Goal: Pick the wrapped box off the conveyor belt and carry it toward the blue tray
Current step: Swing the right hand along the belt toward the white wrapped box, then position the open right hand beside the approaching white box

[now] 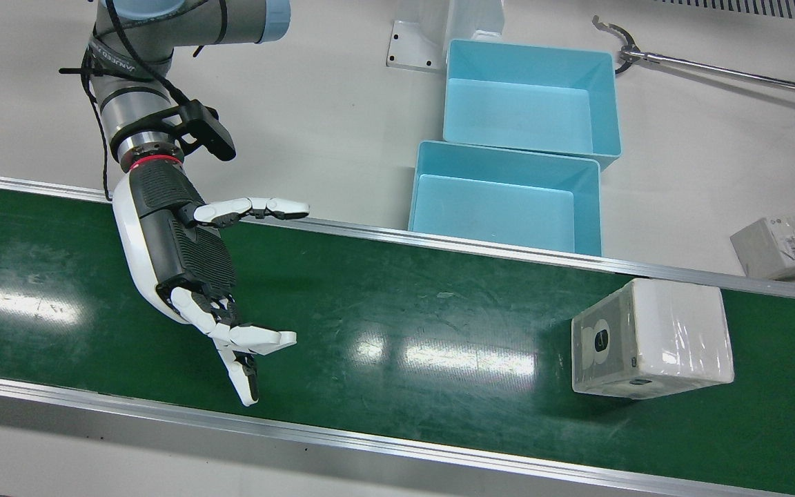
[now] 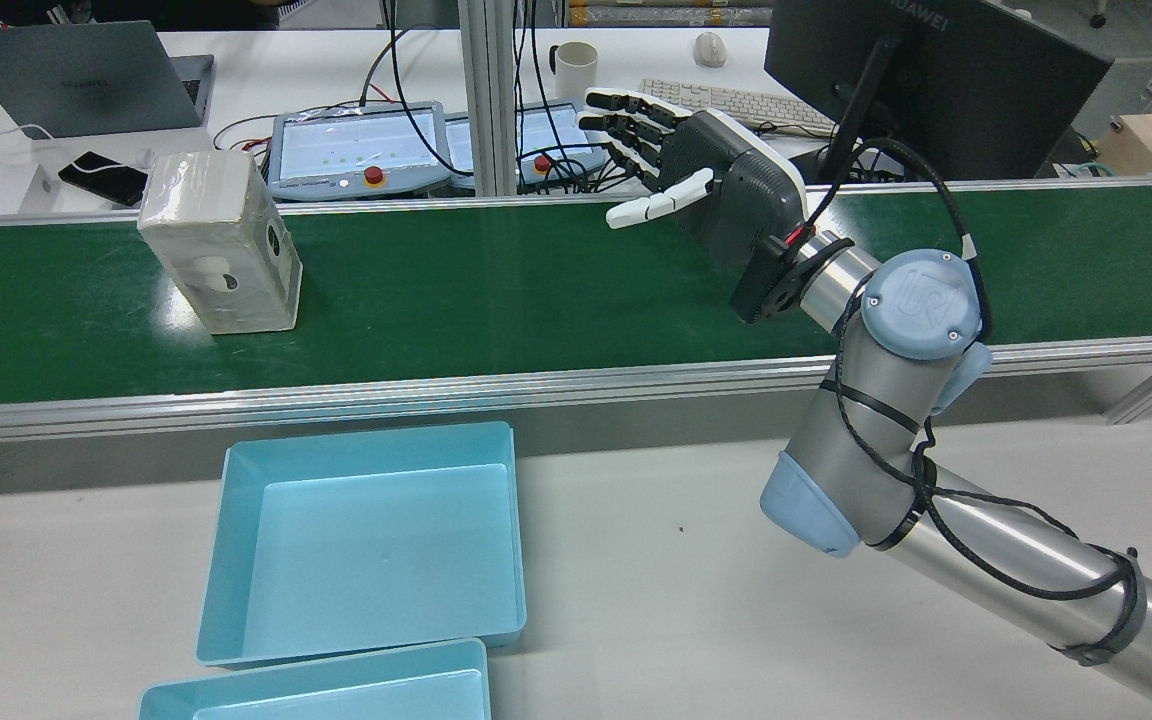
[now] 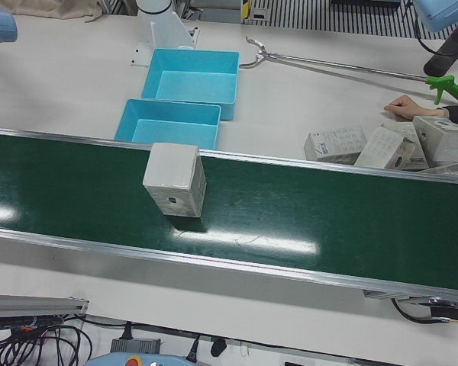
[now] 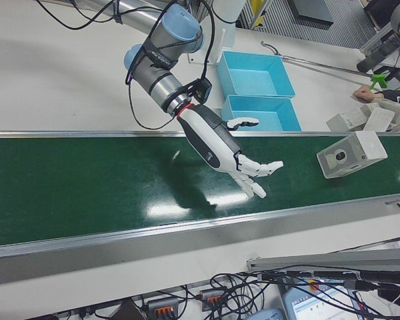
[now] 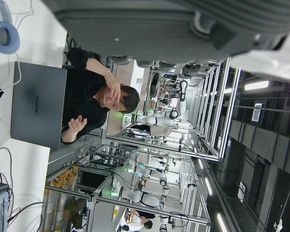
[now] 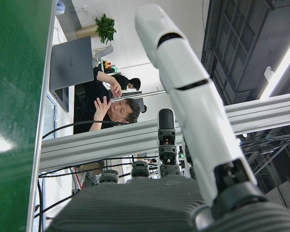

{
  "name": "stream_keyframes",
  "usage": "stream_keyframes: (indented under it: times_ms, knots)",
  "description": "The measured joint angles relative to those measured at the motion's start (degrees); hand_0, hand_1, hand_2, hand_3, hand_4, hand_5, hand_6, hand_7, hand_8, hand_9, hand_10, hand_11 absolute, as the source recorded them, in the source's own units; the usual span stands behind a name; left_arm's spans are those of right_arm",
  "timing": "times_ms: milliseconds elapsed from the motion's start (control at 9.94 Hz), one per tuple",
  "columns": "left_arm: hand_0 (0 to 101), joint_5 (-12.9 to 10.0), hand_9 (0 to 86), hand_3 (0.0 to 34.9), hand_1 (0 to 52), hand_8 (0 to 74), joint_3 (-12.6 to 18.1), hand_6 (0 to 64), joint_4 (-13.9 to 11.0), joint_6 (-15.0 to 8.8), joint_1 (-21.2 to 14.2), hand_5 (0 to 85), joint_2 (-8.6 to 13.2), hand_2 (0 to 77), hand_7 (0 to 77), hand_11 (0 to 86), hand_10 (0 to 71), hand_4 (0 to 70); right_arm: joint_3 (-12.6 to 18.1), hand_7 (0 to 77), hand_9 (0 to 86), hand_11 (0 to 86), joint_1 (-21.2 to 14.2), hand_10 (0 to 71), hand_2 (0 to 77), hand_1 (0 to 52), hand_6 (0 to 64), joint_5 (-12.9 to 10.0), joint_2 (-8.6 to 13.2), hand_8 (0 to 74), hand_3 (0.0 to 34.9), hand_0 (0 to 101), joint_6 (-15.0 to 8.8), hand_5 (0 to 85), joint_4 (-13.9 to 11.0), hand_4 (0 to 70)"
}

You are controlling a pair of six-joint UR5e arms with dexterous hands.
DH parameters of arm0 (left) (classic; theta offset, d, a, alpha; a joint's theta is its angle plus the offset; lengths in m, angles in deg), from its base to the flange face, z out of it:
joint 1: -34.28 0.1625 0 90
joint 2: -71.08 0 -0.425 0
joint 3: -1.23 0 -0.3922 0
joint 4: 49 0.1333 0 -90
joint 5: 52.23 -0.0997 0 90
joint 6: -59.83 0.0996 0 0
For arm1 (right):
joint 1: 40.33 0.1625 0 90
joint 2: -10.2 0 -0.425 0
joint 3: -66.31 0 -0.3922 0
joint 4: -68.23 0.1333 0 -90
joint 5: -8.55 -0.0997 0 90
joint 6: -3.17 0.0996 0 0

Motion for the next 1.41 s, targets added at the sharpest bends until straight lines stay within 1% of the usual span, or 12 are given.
stream_keyframes:
  times_ms: [101, 201, 302, 403, 503, 604, 704, 805, 906, 1006, 1107, 1409]
  knots:
    - [0, 0.0, 0.5, 0.0, 0.0, 0.5, 0.0, 0.0, 0.0, 0.0, 0.0, 0.5, 0.0, 1.1, 0.5, 0.0, 0.5, 0.0, -1.1, 27.3, 6.0, 2.7, -0.4, 0.5, 12.5, 21.3, 12.0, -0.5, 1.0, 2.2, 6.3, 54, -0.4, 20.2, -0.1, 19.1]
    - [0, 0.0, 0.5, 0.0, 0.0, 0.5, 0.0, 0.0, 0.0, 0.0, 0.0, 0.5, 0.0, 1.1, 0.5, 0.5, 0.0, 0.0, -1.9, 26.7, 6.0, 2.2, -0.6, 0.5, 10.4, 19.6, 12.0, -0.7, 1.7, 1.1, 6.3, 54, -0.6, 19.6, -0.3, 19.1]
    - [0, 0.0, 0.5, 0.0, 0.0, 0.5, 0.0, 0.0, 0.0, 0.0, 0.0, 0.5, 0.0, 0.5, 0.5, 0.0, 0.5, 0.0, -2.4, 26.7, 6.0, 2.2, -0.7, 0.5, 10.4, 19.6, 12.0, -0.8, 2.0, 1.1, 6.3, 54, -0.7, 19.6, -0.4, 19.1]
    - [0, 0.0, 0.5, 0.0, 0.0, 0.5, 0.0, 0.0, 0.0, 0.0, 0.0, 0.5, 0.0, 0.5, 0.5, 0.0, 0.5, 0.0, -2.7, 24.5, 3.8, 1.6, -1.0, 0.5, 2.2, 11.5, 10.9, -0.8, 2.1, 1.1, 7.9, 50, -0.9, 19.1, -0.5, 19.1]
    - [0, 0.0, 0.5, 0.0, 0.0, 0.5, 0.0, 0.0, 0.0, 0.0, 0.0, 0.5, 0.0, 0.5, 0.5, 0.0, 0.5, 0.0, -2.8, 24.5, 4.4, 1.6, -1.2, 0.0, 7.1, 15.3, 10.9, -0.8, 2.6, 1.1, 7.9, 50, -1.4, 19.1, -0.6, 19.6]
    - [0, 0.0, 0.5, 0.0, 0.0, 0.5, 0.0, 0.0, 0.0, 0.0, 0.0, 1.1, 0.0, 0.5, 0.5, 0.5, 0.5, 0.0, -2.9, 24.5, 4.4, 1.6, -1.5, 0.0, 7.1, 15.3, 10.9, -0.8, 3.6, 1.1, 7.9, 50, -2.4, 19.1, -1.1, 19.6]
    - [0, 0.0, 0.5, 0.0, 0.0, 0.5, 0.0, 0.0, 0.0, 0.0, 0.0, 1.1, 0.0, 1.1, 0.5, 0.5, 0.5, 0.0, -3.0, 24.5, 4.4, 1.6, -1.8, 0.0, 15.3, 23.5, 9.8, -0.8, 4.4, 1.1, 8.2, 52, -3.4, 20.2, -1.7, 19.6]
    - [0, 0.0, 0.0, 0.0, 0.0, 0.5, 0.0, 0.0, 0.0, 0.0, 0.0, 0.5, 0.0, 0.5, 0.5, 0.5, 0.0, 0.0, -3.2, 27.3, 4.9, 1.6, -2.3, 0.0, 16.4, 22.9, 11.4, -0.9, 5.0, 1.1, 8.2, 56, -4.2, 22.4, -2.2, 21.3]
    - [0, 0.0, 0.0, 0.0, 0.0, 0.5, 0.0, 0.0, 0.0, 0.0, 0.0, 0.5, 0.0, 0.5, 0.5, 0.5, 0.0, 0.0, -3.5, 27.3, 4.9, 1.6, -2.9, 0.0, 16.4, 22.9, 11.4, -0.9, 5.2, 1.1, 8.2, 56, -4.5, 22.4, -2.4, 21.3]
    - [0, 0.0, 0.0, 0.0, 0.0, 0.5, 0.0, 0.0, 0.0, 0.0, 0.0, 1.1, 0.0, 1.1, 0.5, 0.0, 0.5, 0.0, -4.1, 27.3, 4.9, 1.6, -3.7, 0.0, 16.9, 21.3, 11.4, -1.1, 5.4, 1.1, 8.2, 55, -4.8, 21.3, -2.5, 18.0]
    - [0, 0.0, 0.5, 0.0, 0.0, 0.5, 0.0, 0.0, 0.0, 0.0, 0.0, 1.1, 0.0, 1.1, 0.5, 0.0, 0.5, 0.0, -5.0, 27.3, 4.9, 1.6, -4.3, 0.0, 16.9, 21.3, 11.4, -1.3, 5.4, 1.1, 8.2, 55, -4.9, 21.3, -2.4, 18.0]
    - [0, 0.0, 0.0, 0.0, 0.0, 0.5, 0.0, 0.0, 0.0, 0.0, 0.0, 0.5, 0.0, 1.1, 0.5, 0.0, 0.5, 0.0, -6.5, 22.4, 4.9, 1.6, -5.1, 0.0, 14.2, 19.6, 9.3, -1.8, 5.4, 1.1, 9.6, 53, -4.7, 19.1, -2.2, 16.9]
